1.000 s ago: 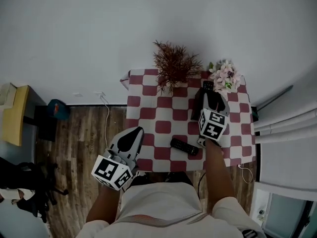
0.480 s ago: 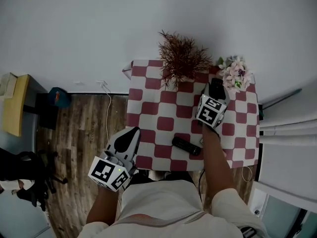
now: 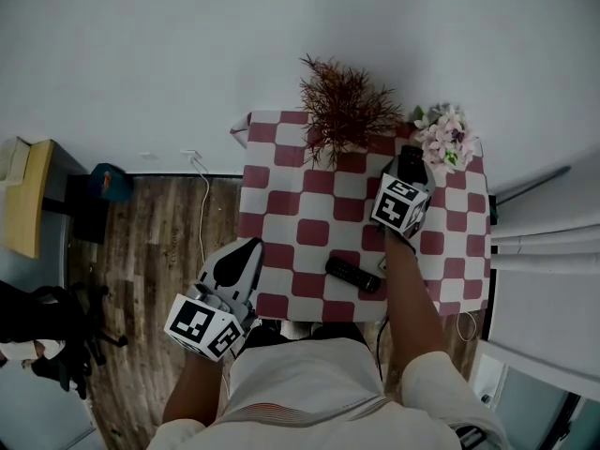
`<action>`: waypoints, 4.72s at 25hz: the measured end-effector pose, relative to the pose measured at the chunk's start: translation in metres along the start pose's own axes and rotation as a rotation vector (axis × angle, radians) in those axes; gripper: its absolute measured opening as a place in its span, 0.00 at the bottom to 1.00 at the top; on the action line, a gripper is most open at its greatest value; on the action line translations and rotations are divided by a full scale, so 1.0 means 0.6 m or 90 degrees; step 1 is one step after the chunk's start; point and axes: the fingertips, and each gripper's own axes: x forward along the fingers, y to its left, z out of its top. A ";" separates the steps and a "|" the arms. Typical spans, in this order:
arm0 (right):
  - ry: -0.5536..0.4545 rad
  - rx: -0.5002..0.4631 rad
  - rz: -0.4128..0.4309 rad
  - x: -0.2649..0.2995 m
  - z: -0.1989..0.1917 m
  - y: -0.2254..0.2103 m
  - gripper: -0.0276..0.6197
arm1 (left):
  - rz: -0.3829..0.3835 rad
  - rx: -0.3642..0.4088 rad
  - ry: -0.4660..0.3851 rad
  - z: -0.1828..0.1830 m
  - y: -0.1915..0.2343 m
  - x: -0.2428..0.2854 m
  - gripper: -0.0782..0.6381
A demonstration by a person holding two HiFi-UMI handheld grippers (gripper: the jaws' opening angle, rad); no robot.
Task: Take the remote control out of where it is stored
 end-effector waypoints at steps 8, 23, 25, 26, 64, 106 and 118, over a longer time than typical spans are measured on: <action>-0.097 0.040 0.048 -0.094 0.070 -0.025 0.38 | -0.017 -0.001 -0.004 -0.001 -0.009 -0.003 0.12; -0.075 -0.060 0.193 -0.285 0.060 -0.177 0.38 | -0.127 0.019 -0.011 0.014 -0.093 0.036 0.12; -0.023 -0.080 0.186 -0.281 0.015 -0.209 0.38 | -0.139 0.020 -0.007 0.010 -0.107 0.042 0.12; 0.003 -0.094 0.181 -0.277 -0.007 -0.223 0.38 | -0.144 0.021 -0.005 0.008 -0.113 0.045 0.12; 0.406 -0.581 0.419 -0.161 -0.355 -0.137 0.38 | -0.114 0.005 0.002 -0.016 -0.152 0.086 0.12; -0.257 0.001 0.252 -0.654 0.077 -0.013 0.06 | -0.275 0.116 -0.089 0.080 -0.205 -0.121 0.12; -0.244 0.008 0.211 -0.670 0.060 -0.015 0.06 | -0.288 0.123 -0.088 0.081 -0.205 -0.134 0.12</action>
